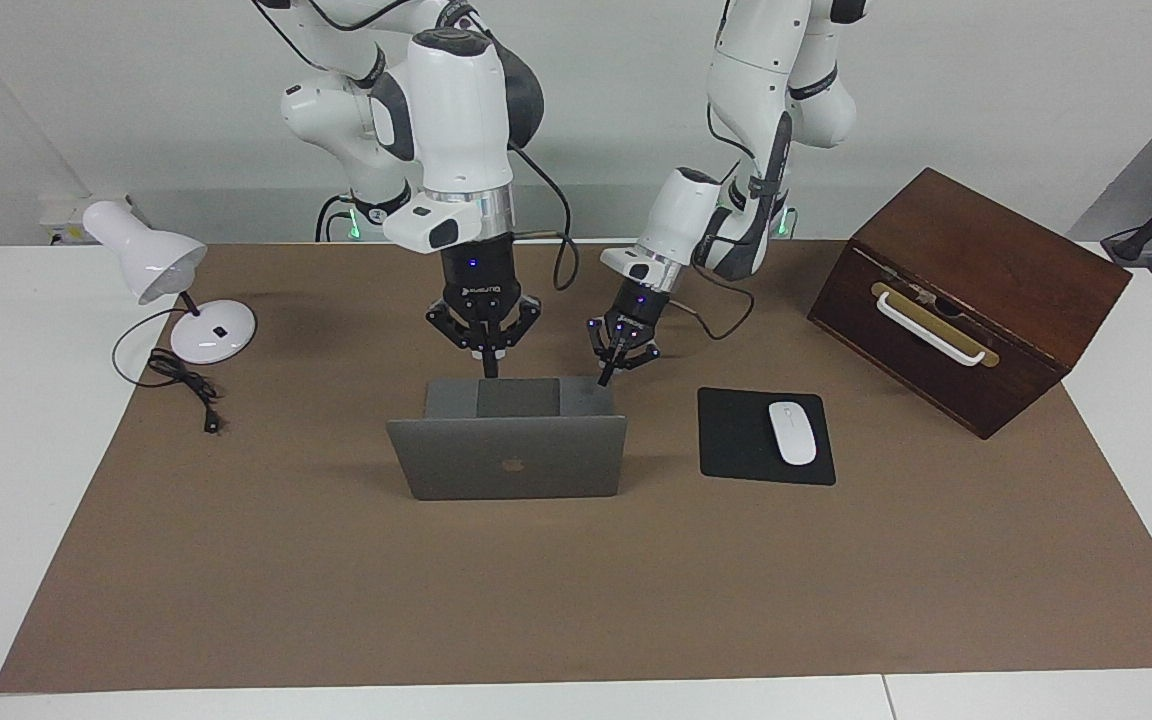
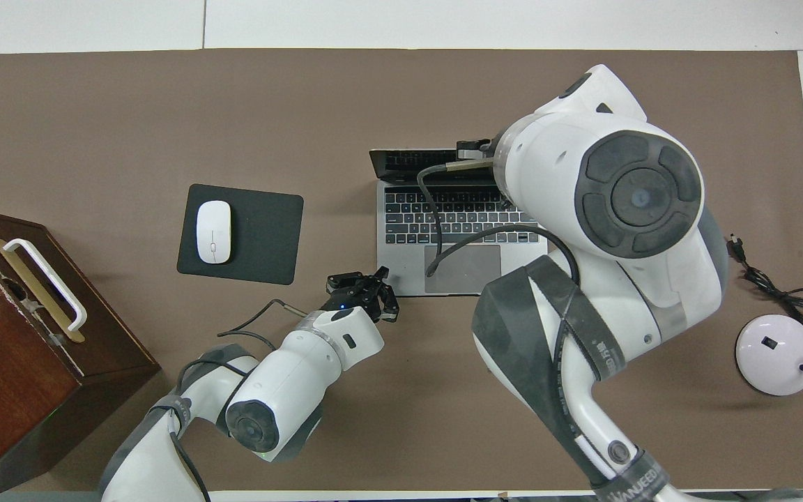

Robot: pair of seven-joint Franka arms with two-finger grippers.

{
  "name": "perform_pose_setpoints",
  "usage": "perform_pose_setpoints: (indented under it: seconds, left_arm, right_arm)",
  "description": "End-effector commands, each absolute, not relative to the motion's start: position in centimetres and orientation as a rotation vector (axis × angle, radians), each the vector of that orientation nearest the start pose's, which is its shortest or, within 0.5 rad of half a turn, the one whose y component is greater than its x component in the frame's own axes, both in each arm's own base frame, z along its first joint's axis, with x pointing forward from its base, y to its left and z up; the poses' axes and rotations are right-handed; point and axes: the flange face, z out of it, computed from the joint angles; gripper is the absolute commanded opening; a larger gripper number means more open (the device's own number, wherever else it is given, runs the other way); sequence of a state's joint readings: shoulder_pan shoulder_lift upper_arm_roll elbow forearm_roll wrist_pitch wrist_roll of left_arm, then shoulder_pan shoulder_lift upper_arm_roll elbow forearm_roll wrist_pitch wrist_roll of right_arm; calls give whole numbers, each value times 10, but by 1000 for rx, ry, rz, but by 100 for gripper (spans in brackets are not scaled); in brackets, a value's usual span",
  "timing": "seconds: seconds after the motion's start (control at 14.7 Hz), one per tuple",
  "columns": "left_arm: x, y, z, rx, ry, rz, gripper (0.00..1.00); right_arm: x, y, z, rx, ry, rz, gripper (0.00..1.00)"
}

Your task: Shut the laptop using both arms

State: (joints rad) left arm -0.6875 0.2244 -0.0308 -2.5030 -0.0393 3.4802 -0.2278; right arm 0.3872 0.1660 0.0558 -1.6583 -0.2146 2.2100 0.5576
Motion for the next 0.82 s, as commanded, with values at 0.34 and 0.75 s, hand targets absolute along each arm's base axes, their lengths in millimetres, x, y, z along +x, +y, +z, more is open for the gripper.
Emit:
perform_pose_setpoints:
  seconds: [0.34, 0.75]
  left_arm:
    - [401, -344, 269, -3194, 744, -1145, 0]
    - [399, -346, 267, -3184, 775, -1141, 0]
  right_arm:
    - [633, 267, 527, -3031, 50, -756, 0]
    - [642, 266, 523, -3031, 56, -758, 0]
